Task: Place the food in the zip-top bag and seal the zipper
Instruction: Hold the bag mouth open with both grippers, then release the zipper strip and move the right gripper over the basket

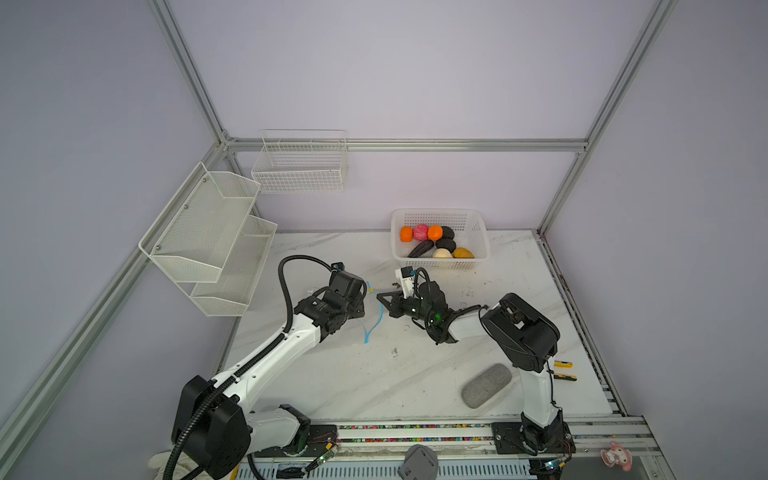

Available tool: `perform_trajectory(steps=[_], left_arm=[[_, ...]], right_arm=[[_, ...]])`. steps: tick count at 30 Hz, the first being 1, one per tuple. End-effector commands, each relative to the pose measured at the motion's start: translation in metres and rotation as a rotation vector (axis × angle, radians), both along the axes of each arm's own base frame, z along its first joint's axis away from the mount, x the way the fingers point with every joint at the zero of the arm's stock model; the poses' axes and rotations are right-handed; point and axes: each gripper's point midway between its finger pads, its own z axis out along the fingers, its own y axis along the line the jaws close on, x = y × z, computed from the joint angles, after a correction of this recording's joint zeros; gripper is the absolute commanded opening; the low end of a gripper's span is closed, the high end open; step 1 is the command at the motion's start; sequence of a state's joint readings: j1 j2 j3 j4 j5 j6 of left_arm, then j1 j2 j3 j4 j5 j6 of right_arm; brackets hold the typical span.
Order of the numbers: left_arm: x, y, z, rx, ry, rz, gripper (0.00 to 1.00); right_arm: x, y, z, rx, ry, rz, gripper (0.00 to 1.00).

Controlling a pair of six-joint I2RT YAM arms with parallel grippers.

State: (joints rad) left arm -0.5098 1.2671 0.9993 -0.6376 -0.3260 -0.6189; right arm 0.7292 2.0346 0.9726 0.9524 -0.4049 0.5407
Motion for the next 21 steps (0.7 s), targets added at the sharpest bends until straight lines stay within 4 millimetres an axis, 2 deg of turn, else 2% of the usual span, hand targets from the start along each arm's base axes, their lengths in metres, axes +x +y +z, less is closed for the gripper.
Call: perform_trajectory(steps=[1,9,16,21], left_arm=[[-0.004,0.011,-0.001,-0.001,-0.004,0.039,0.0],[-0.003,-0.021,-0.003,-0.081,0.039,-0.094,0.0],[-0.004,-0.048,0.007,-0.134,0.027,-0.16,0.0],[-0.002,-0.053,0.005,-0.156,0.032,-0.139,0.0]], right_arm=[[0.012,-0.015,-0.014,-0.033,0.006,-0.064,0.0],[0.007,-0.005,0.004,-0.02,0.008,-0.008,0.0],[-0.001,0.007,0.022,0.001,0.008,0.048,0.11],[-0.007,0.009,0.023,-0.006,0.027,0.07,0.23]])
